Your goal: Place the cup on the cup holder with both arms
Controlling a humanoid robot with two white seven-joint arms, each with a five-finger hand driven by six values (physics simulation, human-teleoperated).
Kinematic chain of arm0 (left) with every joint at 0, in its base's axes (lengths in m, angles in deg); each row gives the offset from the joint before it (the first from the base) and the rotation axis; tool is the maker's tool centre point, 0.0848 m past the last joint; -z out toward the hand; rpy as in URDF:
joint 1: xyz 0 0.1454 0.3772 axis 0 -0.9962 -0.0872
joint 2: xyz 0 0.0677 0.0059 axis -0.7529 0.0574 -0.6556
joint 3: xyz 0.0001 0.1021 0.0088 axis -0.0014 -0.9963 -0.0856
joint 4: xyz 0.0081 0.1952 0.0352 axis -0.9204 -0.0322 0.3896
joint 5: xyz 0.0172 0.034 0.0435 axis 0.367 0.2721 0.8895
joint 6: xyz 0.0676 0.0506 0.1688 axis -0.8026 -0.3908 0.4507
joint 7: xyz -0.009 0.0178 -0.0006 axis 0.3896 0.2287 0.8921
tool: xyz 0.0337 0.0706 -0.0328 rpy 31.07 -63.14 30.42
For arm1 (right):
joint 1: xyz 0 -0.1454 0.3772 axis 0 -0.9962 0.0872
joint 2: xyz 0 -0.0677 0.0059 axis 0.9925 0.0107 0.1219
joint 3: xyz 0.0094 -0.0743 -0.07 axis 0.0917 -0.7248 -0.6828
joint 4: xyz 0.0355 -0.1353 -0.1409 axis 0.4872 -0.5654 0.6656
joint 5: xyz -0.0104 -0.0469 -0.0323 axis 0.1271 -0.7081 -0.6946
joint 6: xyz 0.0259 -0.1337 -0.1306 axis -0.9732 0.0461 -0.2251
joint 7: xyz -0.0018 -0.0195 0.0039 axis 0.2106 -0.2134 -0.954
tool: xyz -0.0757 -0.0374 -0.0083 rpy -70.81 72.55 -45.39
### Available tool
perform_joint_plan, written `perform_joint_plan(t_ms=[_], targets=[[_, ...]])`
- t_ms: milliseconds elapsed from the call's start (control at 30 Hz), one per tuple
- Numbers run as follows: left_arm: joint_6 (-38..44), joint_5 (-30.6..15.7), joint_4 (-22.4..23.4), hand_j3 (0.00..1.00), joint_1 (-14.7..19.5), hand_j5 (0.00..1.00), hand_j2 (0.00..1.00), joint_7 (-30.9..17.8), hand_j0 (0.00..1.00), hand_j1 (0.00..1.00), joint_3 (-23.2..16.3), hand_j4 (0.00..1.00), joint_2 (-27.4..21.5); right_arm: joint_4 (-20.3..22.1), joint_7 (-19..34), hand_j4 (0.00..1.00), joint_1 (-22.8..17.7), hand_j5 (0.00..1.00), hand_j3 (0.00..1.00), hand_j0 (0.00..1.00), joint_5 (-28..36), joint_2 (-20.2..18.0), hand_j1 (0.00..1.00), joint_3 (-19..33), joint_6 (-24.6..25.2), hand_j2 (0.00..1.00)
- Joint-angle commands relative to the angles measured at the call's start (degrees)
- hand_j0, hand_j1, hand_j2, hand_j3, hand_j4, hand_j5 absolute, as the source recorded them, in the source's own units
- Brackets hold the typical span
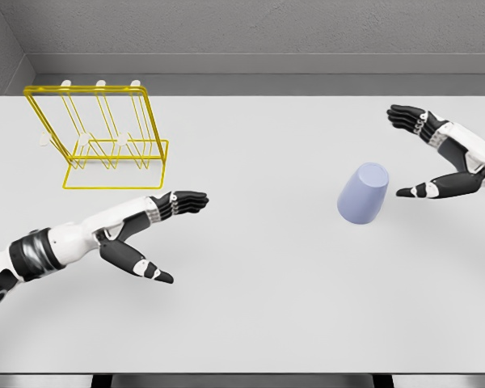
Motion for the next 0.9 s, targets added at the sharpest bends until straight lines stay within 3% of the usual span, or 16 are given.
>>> perform_joint_plan(t_ms=[0,167,200,367,467,567,733,867], targets=[[0.2,0.1,0.1,1.00,0.0,1.00,1.00,0.0,1.00,1.00,0.0,1.00,0.1,-0.7,-0.2,1.00,0.0,1.00,1.00,1.00,0.2,-0.1,1.00,0.1,0.1,1.00],[3.7,-0.5,-0.2,1.00,0.7,1.00,1.00,0.0,1.00,1.00,0.2,1.00,-0.5,-0.7,0.0,1.00,-1.9,1.00,1.00,1.00,0.2,0.1,1.00,0.0,0.1,1.00],[5.4,-0.3,0.0,1.00,2.2,1.00,1.00,0.0,1.00,1.00,0.1,1.00,-0.4,-0.8,-0.2,1.00,-2.4,1.00,1.00,1.00,0.2,0.1,1.00,0.1,0.1,1.00],[10.4,-0.4,1.2,1.00,3.4,1.00,1.00,0.1,1.00,1.00,0.1,1.00,1.5,-6.6,-0.4,1.00,-3.6,1.00,1.00,1.00,0.4,0.7,1.00,0.5,0.1,1.00],[10.7,0.0,3.0,1.00,4.1,1.00,1.00,2.0,1.00,1.00,-0.2,1.00,3.8,-7.7,-0.4,1.00,-4.3,1.00,1.00,1.00,1.0,0.9,1.00,0.4,0.1,1.00],[10.9,0.0,3.0,1.00,3.9,1.00,1.00,1.9,1.00,1.00,-0.2,1.00,3.5,-10.7,-0.2,1.00,-4.9,1.00,1.00,1.00,1.5,4.1,1.00,0.3,0.1,1.00],[10.8,-0.1,2.9,1.00,3.8,1.00,1.00,1.8,1.00,1.00,-0.1,1.00,3.5,-10.5,0.1,1.00,-6.0,1.00,1.00,1.00,7.5,5.0,1.00,0.1,3.8,1.00],[10.9,-1.3,3.3,1.00,4.0,1.00,1.00,1.8,1.00,1.00,-0.1,1.00,4.2,-10.8,0.2,1.00,-6.1,1.00,1.00,1.00,8.1,7.4,1.00,0.1,6.0,1.00]])
